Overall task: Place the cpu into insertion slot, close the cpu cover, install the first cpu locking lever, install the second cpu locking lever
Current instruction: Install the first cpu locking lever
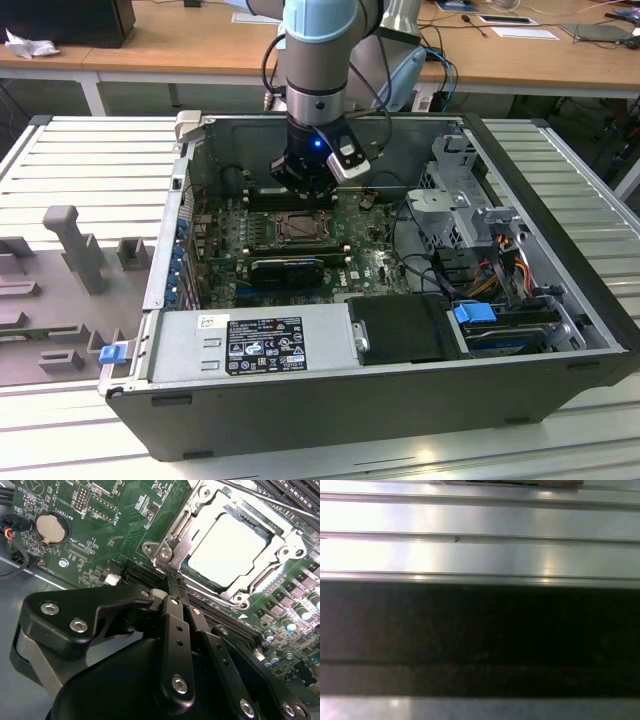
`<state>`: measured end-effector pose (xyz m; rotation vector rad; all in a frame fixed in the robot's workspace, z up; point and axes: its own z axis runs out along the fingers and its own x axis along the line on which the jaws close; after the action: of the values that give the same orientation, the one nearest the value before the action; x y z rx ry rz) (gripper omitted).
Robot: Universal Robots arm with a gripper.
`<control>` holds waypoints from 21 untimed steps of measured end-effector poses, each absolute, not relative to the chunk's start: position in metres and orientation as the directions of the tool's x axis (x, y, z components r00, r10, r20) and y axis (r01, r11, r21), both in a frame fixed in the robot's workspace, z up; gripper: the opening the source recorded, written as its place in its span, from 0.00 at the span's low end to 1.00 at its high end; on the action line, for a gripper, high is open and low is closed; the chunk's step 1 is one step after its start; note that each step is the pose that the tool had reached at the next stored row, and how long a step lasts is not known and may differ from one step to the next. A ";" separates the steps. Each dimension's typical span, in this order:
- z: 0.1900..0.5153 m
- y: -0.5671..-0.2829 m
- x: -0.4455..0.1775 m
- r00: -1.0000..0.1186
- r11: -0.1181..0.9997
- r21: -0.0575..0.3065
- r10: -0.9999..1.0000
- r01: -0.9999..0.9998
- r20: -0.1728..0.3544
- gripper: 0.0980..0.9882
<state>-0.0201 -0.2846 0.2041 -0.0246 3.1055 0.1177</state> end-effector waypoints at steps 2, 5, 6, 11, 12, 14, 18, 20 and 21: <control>0.203 -0.285 -0.020 -0.999 0.997 0.075 -0.014 -0.017 -0.034 0.01; 0.201 -0.286 -0.020 -0.999 0.997 0.076 -0.014 -0.017 -0.034 0.01; 0.201 -0.286 -0.020 -0.999 0.997 0.078 -0.014 -0.017 -0.034 0.01; 0.200 -0.286 -0.020 -0.999 0.996 0.089 -0.014 -0.017 -0.035 0.01; 0.202 -0.285 -0.020 -0.999 0.996 0.090 -0.014 -0.017 -0.035 0.01; 0.209 -0.286 -0.020 -0.999 0.996 0.089 -0.014 -0.017 -0.035 0.01; 0.219 -0.288 -0.020 -0.999 0.996 0.089 -0.014 -0.017 -0.034 0.01; 0.219 -0.290 -0.020 -0.999 0.996 0.089 -0.014 -0.017 -0.034 0.01; 0.219 -0.290 -0.020 -0.999 0.996 0.089 -0.014 -0.017 -0.035 0.01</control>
<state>-0.0201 -0.2905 0.2187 -0.0242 3.1045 0.1383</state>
